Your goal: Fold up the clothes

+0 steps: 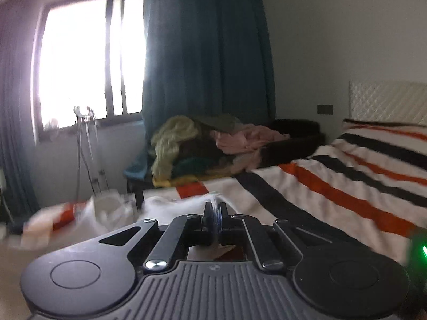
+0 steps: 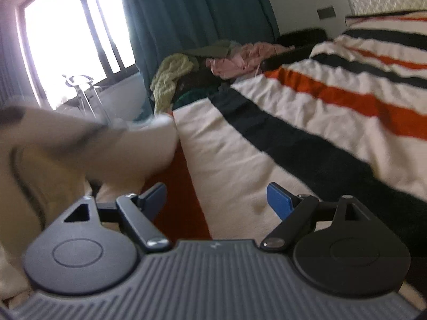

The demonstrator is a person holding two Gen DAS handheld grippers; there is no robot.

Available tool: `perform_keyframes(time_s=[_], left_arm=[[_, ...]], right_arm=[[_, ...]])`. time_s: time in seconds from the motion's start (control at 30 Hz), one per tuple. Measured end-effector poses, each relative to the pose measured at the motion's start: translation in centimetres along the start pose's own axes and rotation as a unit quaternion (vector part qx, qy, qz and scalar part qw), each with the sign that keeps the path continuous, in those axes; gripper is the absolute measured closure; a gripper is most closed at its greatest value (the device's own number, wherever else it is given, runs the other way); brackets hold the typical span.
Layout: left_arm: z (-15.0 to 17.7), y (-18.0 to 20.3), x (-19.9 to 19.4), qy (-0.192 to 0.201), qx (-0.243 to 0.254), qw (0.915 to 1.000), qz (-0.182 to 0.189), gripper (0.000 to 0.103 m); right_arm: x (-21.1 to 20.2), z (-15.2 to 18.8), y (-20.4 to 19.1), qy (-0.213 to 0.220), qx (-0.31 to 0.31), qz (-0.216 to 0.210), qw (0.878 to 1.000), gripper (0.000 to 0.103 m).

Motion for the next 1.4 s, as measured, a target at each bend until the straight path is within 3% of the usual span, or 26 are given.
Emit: perform_keyframes(time_s=[0.1,0.2,0.3,0.5,0.53,0.63,0.7,0.8,0.9,1.07,1.4], left_arm=[[4.1,0.8,-3.0,-0.049,-0.057,0.9971,0.001,0.1],[6.0,0.2,-4.2,-0.099,-0.102,0.9896,0.018,0.099],[5.1,-0.2,-5.4,-0.102,-0.114,0.9874,0.04,0.096],[4.5,-1.6,-7.2,-0.103,-0.131,0.9857,0.024,0.082],[4.1,-1.9,-8.0,-0.107,-0.133,0.9851,0.021,0.077],[3.9,-3.5,-10.2,-0.112,-0.136,0.9843,0.005,0.05],[3.5,-4.7,-11.5,-0.109,-0.133,0.9851,-0.006,0.043],[3.0,-5.9,-13.2,-0.102,-0.121,0.9871,-0.024,0.024],[2.3,-6.8,-14.9,-0.092,-0.107,0.9892,-0.039,0.021],[1.8,-7.6,-16.8,-0.083,-0.096,0.99,-0.062,0.006],[2.6,-8.4,-16.2,-0.096,-0.112,0.9847,-0.093,0.005]], right_arm=[[-2.0,-0.9,0.3,0.014,-0.006,0.002,1.0,0.019],[-4.0,-1.1,1.1,0.008,-0.003,0.009,1.0,0.019],[-5.8,-1.4,1.7,0.0,0.005,0.006,1.0,0.019],[-7.6,-1.7,1.6,-0.007,0.019,-0.007,1.0,0.019],[-7.9,-1.6,1.4,-0.007,0.017,-0.011,1.0,0.019],[-8.8,-1.4,0.3,-0.003,0.003,-0.023,1.0,0.019],[-8.9,-1.4,-0.5,-0.003,0.004,-0.037,0.999,0.019],[-8.6,-1.2,-1.7,-0.007,0.013,-0.056,0.998,0.019],[-8.1,-0.7,-3.0,-0.009,0.003,-0.073,0.997,0.019],[-7.6,0.2,-4.7,-0.02,-0.005,-0.105,0.994,0.023],[-5.2,-0.3,-7.4,-0.02,0.02,-0.167,0.986,0.023]])
Point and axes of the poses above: each gripper's, at about its wrist camera, not at the fingertips, and x roughly the way its jaws point, y to its right, z to its underside, the point moved 8 cm from there along x, roughly the way its jaws point, and after that the axes turned 8 degrees about y, right-handed, at the moved point
